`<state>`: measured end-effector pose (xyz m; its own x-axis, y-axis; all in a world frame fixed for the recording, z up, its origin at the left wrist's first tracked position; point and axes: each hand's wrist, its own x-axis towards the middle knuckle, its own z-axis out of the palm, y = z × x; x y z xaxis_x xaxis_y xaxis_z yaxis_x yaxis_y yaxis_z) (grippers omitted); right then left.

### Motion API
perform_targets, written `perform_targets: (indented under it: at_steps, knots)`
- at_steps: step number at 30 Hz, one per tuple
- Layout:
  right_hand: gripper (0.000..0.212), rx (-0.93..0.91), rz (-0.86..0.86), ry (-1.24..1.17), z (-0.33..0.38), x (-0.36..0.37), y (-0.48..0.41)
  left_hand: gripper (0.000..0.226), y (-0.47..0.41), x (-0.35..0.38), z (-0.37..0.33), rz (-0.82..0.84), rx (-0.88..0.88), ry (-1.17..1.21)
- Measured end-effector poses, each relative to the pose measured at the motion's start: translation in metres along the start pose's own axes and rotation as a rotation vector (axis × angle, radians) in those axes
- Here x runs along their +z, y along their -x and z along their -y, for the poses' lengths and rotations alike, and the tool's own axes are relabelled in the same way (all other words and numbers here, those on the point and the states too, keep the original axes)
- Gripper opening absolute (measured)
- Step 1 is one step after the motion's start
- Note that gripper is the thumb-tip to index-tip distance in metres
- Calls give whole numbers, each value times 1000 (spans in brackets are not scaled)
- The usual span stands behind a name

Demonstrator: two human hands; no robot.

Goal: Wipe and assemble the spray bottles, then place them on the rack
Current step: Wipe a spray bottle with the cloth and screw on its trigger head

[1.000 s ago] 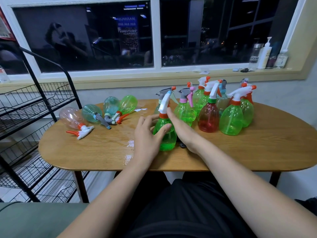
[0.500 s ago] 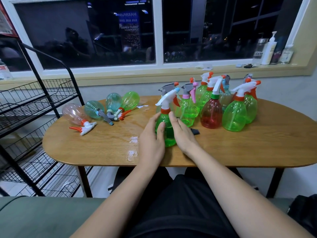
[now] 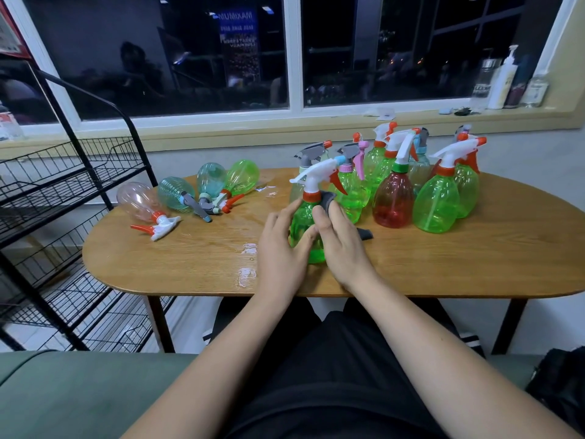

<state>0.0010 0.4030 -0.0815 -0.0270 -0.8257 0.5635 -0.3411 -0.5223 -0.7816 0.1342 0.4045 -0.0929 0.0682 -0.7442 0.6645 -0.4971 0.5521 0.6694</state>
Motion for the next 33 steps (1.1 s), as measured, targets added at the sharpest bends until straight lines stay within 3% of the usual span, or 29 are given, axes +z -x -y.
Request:
perform_targets:
  at_steps: [7,11,14,17,25,27,30,33]
  knots:
    - [71,365,111,82,3,-12,-3,47,0,-1,-2,7,-43,14]
    - [61,261,74,32,4,-7,-1,50,-4,0,-4,46,-48,3]
    - [40,85,54,-47,4,-6,3,60,-5,0,-3,61,-52,-18]
    - [19,38,71,-73,3,-9,5,67,-4,-1,-2,67,-73,-18]
    - [66,308,199,40,3,-22,6,60,-3,-1,4,10,-80,-6]
    - [65,330,181,43,5,-24,7,59,-2,0,7,-1,-100,25]
    - [40,217,53,36,8,-24,10,58,-3,0,7,-3,-129,35]
    - [45,174,-56,33,-2,-24,12,57,-3,0,5,-3,-127,31]
